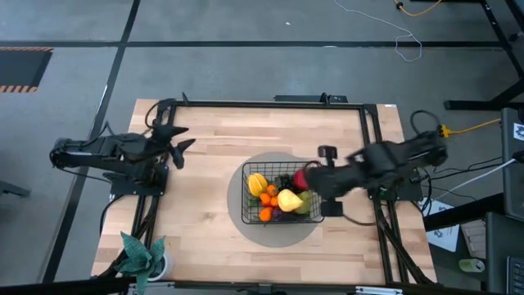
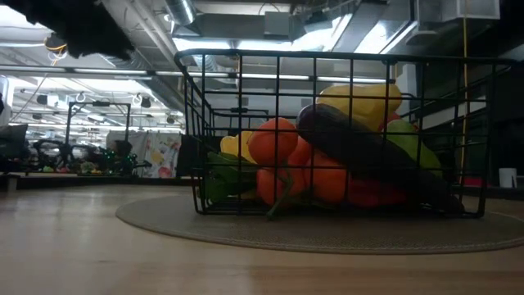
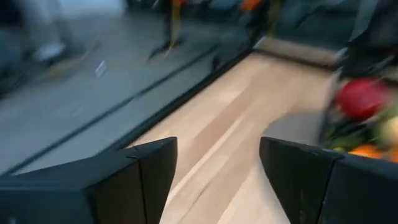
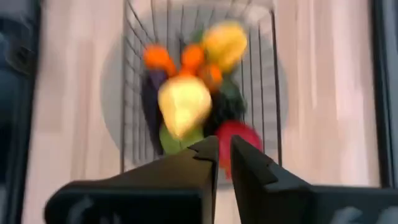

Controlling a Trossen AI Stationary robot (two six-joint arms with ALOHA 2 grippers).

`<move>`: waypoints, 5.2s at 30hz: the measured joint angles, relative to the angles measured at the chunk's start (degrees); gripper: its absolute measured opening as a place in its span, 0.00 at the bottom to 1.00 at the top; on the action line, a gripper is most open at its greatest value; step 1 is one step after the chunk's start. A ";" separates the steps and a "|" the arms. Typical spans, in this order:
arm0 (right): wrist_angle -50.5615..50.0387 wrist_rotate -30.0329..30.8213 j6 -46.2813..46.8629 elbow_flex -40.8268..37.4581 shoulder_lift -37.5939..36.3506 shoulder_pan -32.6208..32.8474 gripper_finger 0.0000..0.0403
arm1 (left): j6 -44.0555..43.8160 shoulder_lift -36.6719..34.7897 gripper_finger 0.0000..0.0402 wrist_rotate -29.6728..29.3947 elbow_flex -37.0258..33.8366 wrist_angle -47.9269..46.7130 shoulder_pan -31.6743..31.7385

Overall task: Build produce basket
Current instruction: Return to Home Position

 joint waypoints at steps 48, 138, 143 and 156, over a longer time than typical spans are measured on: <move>108.85 -10.32 -10.32 -106.53 -64.85 4.40 0.08 | 16.77 -12.78 0.54 9.46 -13.21 19.94 0.02; 84.32 -8.77 -26.48 -108.45 -91.67 4.36 0.08 | 0.18 -12.65 0.54 29.74 -31.59 31.90 0.02; 84.32 -8.77 -25.71 -108.45 -91.67 4.38 0.08 | 0.50 -12.65 0.54 29.55 -31.59 31.90 0.02; 84.30 -8.77 -13.37 -108.40 -91.67 4.38 0.08 | 0.59 -12.65 0.54 29.53 -31.59 31.90 0.02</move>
